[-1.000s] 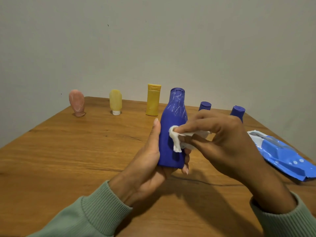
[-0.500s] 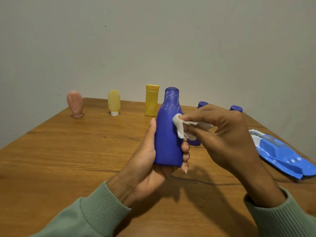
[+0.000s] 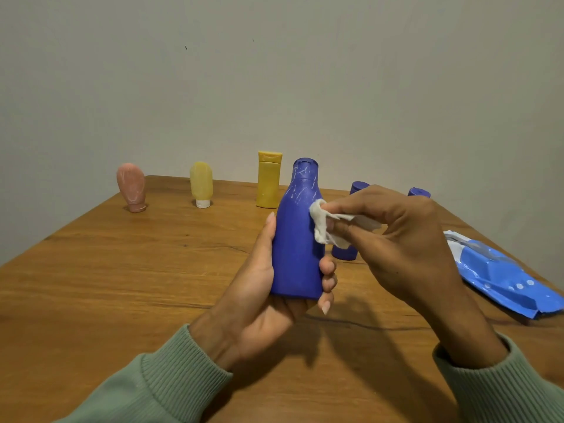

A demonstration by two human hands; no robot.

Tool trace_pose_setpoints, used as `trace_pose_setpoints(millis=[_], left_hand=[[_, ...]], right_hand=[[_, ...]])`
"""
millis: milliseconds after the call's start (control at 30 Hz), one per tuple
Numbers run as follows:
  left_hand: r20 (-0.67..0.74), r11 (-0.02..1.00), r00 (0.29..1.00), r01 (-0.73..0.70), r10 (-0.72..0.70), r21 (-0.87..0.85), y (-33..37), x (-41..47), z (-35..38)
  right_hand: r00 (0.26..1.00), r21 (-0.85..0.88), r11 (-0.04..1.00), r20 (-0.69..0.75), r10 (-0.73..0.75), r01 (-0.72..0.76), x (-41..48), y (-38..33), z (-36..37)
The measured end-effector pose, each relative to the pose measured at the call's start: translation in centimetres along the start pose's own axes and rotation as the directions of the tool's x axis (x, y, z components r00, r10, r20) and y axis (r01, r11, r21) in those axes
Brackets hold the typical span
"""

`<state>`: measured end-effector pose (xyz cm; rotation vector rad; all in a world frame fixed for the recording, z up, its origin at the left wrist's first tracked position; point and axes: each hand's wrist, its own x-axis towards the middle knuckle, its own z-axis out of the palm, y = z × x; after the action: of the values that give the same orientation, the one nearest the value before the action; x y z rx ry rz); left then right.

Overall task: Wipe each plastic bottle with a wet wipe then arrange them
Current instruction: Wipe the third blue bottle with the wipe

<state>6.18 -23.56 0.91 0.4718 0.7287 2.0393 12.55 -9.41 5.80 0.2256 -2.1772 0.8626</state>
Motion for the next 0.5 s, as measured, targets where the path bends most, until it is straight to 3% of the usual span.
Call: trace_pose_setpoints(millis=[133,367,500], left_hand=[[-0.056,0.999,0.998,-0.037,0.037,-0.006,-0.1,0.2,0.0],[-0.141,0.997,0.987,-0.072,0.074,0.015,-0.2,0.2,0.0],[-0.206,0.996,0.975,-0.082,0.088,0.038,-0.2,0.4,-0.2]], right_hand=[[0.98,0.006,1.0,0.197,0.026,-0.028,-0.1,-0.2,-0.4],[0.994,-0.067,0.997,0.103,0.033,-0.026,-0.3,-0.3,0.3],[0.951,-0.112,0.993,0.309,0.009,0.027,-0.6,-1.3,0.2]])
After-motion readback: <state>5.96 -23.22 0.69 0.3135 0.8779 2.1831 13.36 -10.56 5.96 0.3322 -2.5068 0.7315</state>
